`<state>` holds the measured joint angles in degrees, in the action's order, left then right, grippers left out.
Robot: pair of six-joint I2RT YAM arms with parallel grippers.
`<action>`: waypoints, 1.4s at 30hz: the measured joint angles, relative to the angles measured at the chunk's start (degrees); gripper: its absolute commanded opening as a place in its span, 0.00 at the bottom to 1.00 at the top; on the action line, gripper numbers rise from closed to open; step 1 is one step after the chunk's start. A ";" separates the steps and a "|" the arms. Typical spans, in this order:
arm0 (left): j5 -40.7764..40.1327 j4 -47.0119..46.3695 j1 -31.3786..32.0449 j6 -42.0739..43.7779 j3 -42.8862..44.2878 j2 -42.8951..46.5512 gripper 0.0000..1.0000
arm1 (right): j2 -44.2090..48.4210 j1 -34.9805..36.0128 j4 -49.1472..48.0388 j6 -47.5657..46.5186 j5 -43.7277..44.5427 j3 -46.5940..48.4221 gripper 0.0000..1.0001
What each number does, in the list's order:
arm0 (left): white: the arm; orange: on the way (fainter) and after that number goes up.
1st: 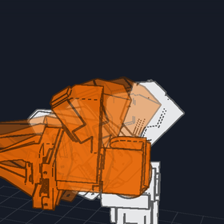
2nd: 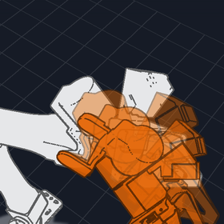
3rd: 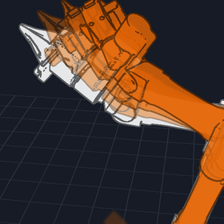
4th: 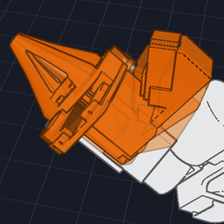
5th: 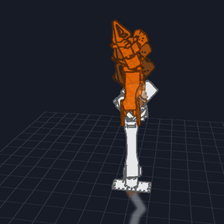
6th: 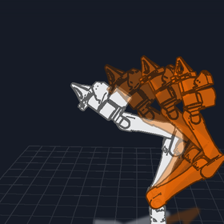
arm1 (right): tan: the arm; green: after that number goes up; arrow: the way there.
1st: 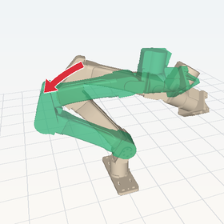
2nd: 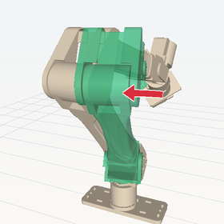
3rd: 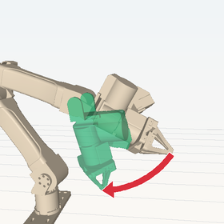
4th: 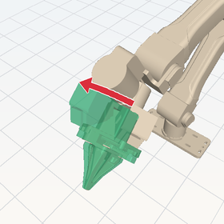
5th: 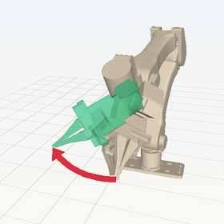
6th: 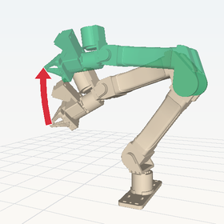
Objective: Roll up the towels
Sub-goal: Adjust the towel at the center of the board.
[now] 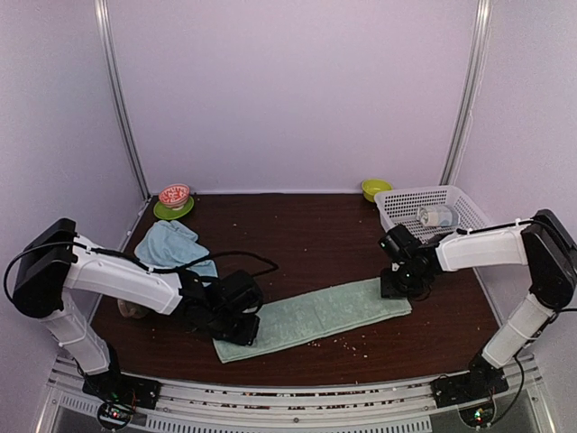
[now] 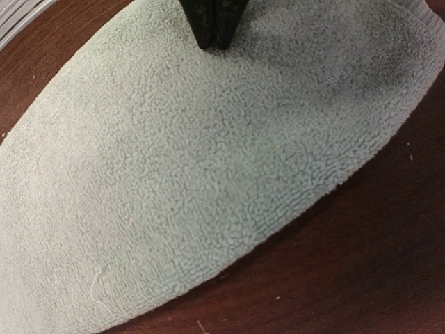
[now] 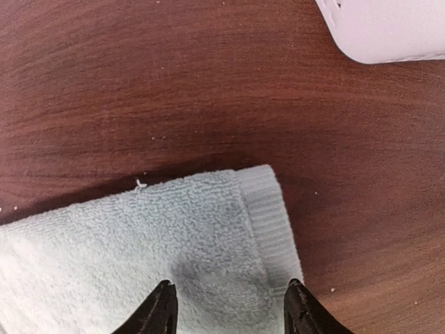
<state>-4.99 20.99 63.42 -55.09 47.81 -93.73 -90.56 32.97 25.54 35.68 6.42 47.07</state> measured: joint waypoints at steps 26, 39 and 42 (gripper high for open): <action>1.53 6.45 -14.03 4.87 -4.42 12.83 0.00 | 26.86 2.89 -3.54 12.39 -5.75 -13.11 0.54; 1.95 5.51 -13.99 9.18 -1.84 8.57 0.00 | 22.49 -0.96 -3.61 18.34 -6.19 -17.55 0.54; 1.36 5.68 -14.12 10.27 -1.25 8.59 0.00 | 20.44 -1.14 -3.56 19.21 -7.39 -18.40 0.52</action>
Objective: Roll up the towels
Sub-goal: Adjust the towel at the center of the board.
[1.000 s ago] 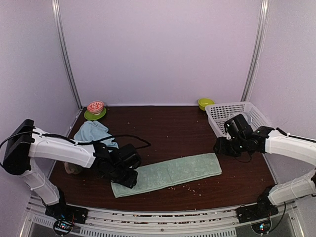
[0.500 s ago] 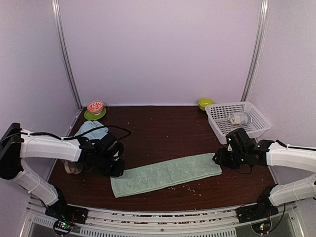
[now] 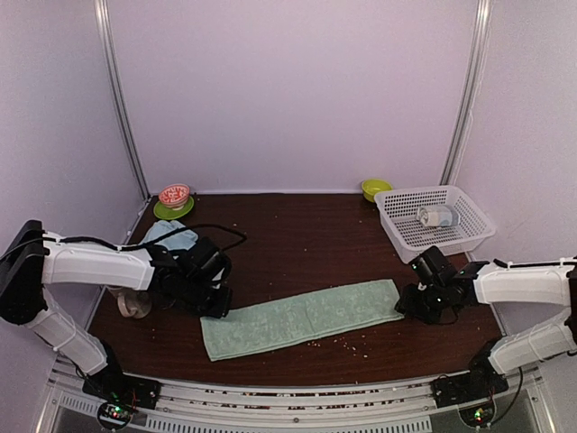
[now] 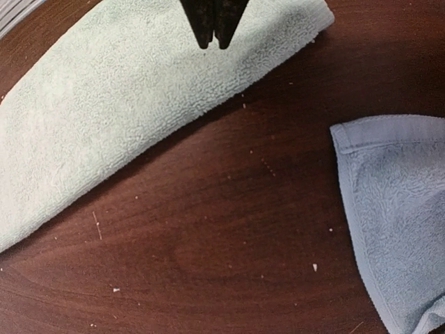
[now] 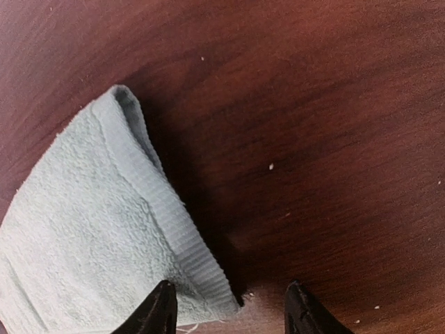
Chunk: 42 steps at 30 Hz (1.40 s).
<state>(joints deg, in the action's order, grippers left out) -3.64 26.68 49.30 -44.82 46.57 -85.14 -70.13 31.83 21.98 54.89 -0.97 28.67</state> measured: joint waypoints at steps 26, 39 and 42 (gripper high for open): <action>-0.24 -1.95 -0.13 4.24 -1.22 3.21 0.00 | -11.32 5.46 9.33 -2.45 3.80 8.72 0.17; 1.07 -3.10 -0.13 4.72 -2.21 2.99 0.00 | -5.53 6.47 4.15 2.54 2.67 3.56 0.00; 1.51 -3.08 -0.13 4.74 -1.97 2.19 0.00 | -1.68 6.56 7.63 3.21 3.02 2.69 0.00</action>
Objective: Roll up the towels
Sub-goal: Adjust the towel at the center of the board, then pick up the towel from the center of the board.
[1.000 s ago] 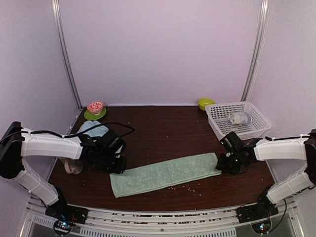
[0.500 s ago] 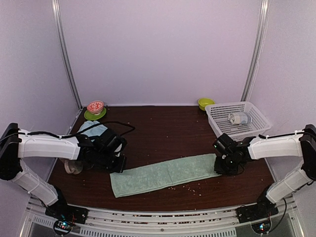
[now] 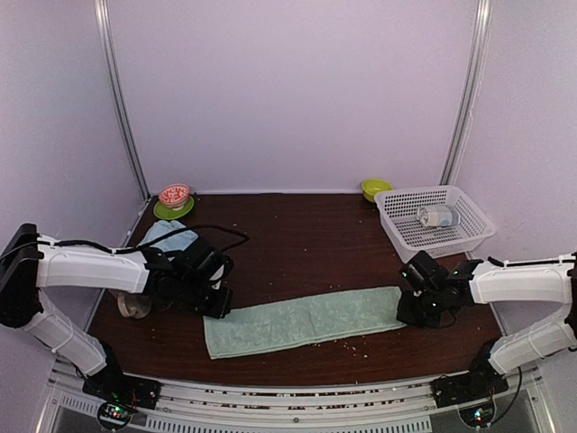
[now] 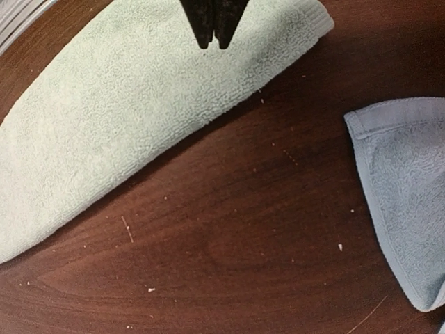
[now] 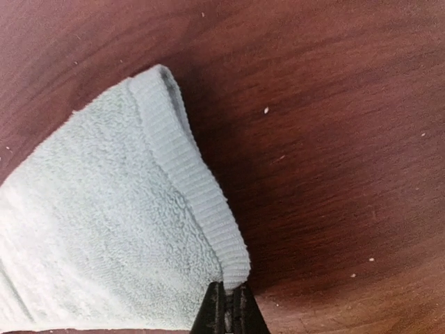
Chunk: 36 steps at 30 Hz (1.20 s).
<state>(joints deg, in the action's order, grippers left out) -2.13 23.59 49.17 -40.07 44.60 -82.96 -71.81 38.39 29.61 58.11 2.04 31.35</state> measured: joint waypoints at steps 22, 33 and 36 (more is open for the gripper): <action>2.08 0.70 0.00 -0.31 8.22 -2.97 0.00 | 15.19 5.35 3.30 -23.63 3.78 10.84 0.00; 1.46 -0.20 0.00 -5.44 -1.62 2.89 0.00 | 7.37 22.53 -9.88 -30.36 2.32 11.69 0.00; 1.11 -0.20 0.00 -6.38 -2.62 4.39 0.00 | 1.68 26.14 -11.50 -31.61 2.56 14.49 0.00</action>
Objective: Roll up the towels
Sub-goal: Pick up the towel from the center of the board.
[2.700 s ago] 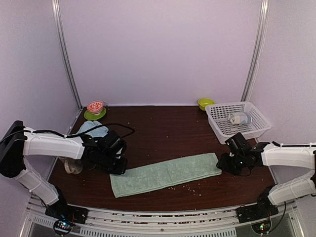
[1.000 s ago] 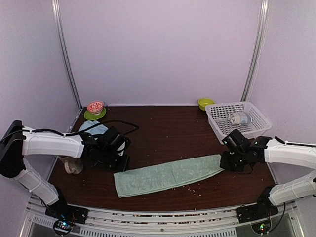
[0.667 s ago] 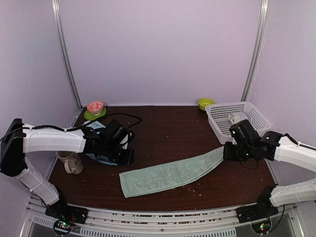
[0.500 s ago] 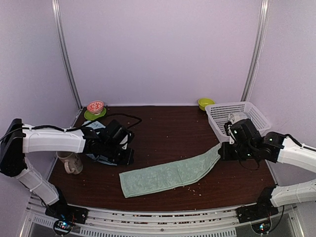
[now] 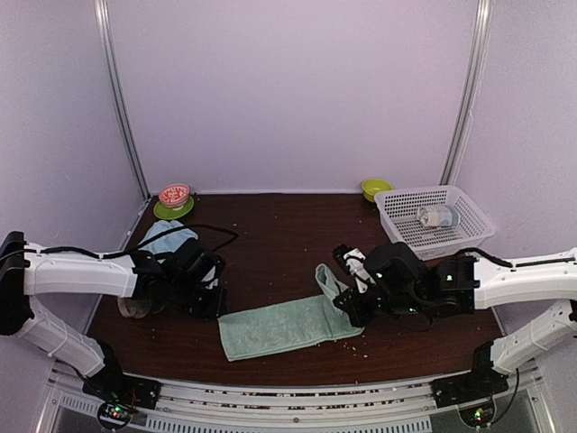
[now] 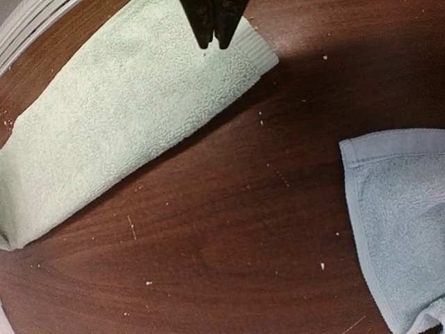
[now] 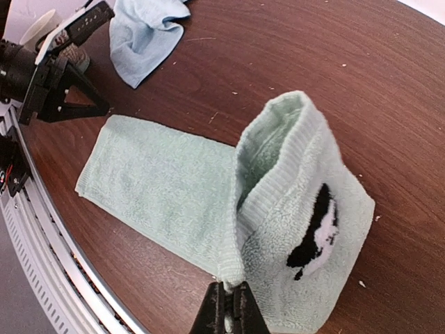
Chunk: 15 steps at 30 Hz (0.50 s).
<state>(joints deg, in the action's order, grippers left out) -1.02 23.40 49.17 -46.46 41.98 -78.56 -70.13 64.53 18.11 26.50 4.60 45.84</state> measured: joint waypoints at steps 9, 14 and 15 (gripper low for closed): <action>-1.79 -0.28 0.00 -1.84 -2.67 3.06 0.00 | -12.09 4.61 -3.58 -1.03 1.01 8.57 0.00; -1.99 -0.20 0.00 -2.58 -4.17 4.39 0.00 | -16.06 5.05 -4.59 -0.83 1.49 11.52 0.00; -2.10 -0.11 0.00 -2.71 -4.37 4.90 0.00 | -16.65 5.09 -4.66 -0.83 1.62 12.04 0.00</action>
<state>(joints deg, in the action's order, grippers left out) -3.11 23.29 49.17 -49.17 37.60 -73.67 -86.78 69.63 13.45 25.67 6.22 57.89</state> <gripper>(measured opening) 0.001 0.029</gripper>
